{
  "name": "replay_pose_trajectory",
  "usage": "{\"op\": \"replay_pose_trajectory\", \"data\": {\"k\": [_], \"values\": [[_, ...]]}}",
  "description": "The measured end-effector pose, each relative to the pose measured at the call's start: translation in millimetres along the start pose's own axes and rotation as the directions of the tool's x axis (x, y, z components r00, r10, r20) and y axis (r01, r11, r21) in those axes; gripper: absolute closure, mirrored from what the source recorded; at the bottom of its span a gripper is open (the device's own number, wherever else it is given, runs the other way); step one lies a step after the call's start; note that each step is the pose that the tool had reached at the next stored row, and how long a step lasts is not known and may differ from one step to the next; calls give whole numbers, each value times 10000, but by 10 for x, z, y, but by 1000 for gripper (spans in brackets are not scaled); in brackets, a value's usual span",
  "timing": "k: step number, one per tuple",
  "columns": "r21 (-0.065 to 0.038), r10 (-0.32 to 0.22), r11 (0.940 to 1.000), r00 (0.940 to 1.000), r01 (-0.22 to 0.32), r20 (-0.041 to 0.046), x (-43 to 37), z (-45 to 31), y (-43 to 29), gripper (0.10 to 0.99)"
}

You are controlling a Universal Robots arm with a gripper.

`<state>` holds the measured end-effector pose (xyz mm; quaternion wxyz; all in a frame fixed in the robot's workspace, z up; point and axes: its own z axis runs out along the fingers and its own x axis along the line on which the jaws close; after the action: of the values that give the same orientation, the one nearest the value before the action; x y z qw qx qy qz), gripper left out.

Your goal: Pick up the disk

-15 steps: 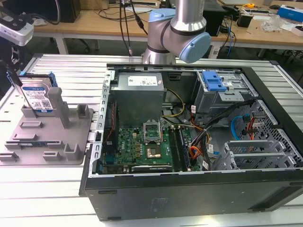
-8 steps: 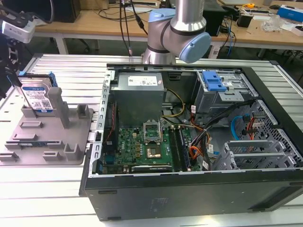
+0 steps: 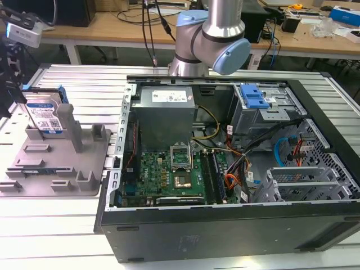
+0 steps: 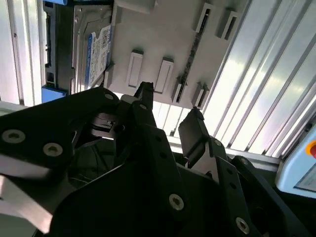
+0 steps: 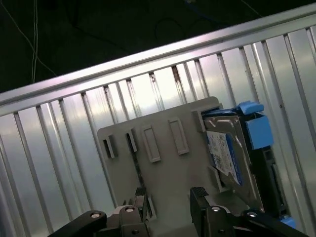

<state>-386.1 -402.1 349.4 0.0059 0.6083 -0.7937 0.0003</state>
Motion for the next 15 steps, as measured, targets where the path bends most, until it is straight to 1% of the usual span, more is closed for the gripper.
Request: {"op": "replay_pose_trajectory", "data": {"k": [2, 5, 7, 9, 15], "values": [[31, -290, 9996, 9996, 290, 5, 0, 2, -1, 604], [59, -718, 9974, 9974, 718, 7, -1, 4, -3, 604], [72, -1087, 9941, 9941, 1086, 4, -2, 7, -5, 604], [81, -1328, 9911, 9911, 1328, 0, -3, 11, -9, 604], [81, -1388, 9903, 9903, 1388, -5, -4, 11, -14, 604]]}}
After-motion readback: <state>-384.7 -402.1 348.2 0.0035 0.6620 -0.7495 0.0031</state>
